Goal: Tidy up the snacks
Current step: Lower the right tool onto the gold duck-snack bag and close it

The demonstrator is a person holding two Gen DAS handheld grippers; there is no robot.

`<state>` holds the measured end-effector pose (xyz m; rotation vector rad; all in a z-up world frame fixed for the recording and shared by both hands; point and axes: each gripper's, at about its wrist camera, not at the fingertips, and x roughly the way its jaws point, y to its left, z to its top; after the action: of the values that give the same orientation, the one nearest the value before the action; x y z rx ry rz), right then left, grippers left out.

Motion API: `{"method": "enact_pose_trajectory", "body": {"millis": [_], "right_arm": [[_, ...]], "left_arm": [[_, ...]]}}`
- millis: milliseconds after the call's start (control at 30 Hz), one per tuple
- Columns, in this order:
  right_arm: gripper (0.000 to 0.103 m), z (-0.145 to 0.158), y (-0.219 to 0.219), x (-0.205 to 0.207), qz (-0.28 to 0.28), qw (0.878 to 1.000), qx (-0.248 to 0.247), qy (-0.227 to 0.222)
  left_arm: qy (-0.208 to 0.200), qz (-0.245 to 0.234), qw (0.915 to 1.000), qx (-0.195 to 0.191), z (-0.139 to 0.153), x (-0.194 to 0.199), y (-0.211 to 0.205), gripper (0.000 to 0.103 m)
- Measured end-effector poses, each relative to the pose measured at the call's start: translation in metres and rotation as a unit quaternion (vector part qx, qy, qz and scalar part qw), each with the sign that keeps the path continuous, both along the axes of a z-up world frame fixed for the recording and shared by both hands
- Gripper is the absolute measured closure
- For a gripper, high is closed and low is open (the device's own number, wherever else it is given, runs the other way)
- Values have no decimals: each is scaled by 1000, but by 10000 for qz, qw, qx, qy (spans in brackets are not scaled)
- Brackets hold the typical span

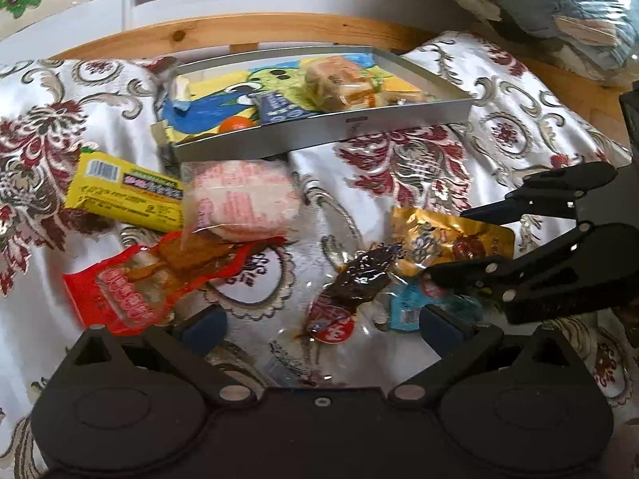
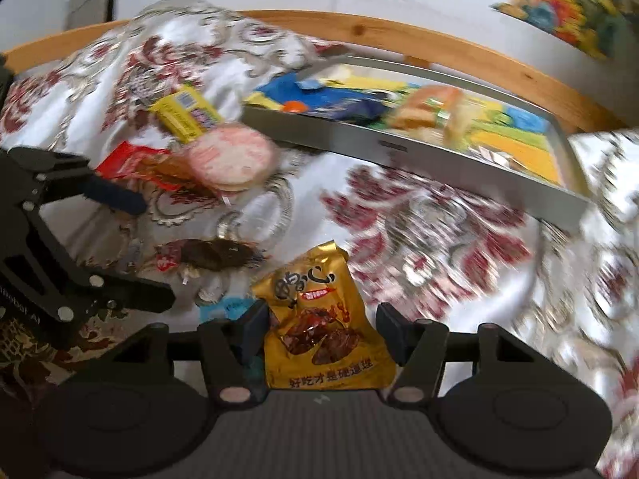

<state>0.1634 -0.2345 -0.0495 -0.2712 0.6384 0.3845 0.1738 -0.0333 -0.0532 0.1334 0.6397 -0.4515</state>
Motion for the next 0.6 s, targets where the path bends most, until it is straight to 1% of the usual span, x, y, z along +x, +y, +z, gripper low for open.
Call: {"method": "enact_pose_trajectory", "body": {"millis": [67,100,167,233,433,500,600], "right_arm": [[40,0,-8,-6,-269,9995,96,135],[40,0,-14,-9,-419,9987,223,196],[40,-2,-27,-14,-762,9943,637,390],[40,-4,-34,-15,-964,9894,912,589],[38,-9,-33,-16,-948,9899,892,554],[38,-11,-33,-16,-956,9897,912,559],[37,-12,-32,-16,-957,9896,919,562]], "left_arm": [[-4,-127,9999,37,-1,-2,-4,1],[4,-192,9998,65,-2,-3,-6,1],[23,-288,9995,121,-4,-3,-9,1],[20,-367,9991,206,-6,-2,-14,1],[46,-572,9973,466,-12,3,-23,1],[131,-571,9973,449,-12,4,-22,1],[367,-564,9972,324,-10,9,-19,1]]}}
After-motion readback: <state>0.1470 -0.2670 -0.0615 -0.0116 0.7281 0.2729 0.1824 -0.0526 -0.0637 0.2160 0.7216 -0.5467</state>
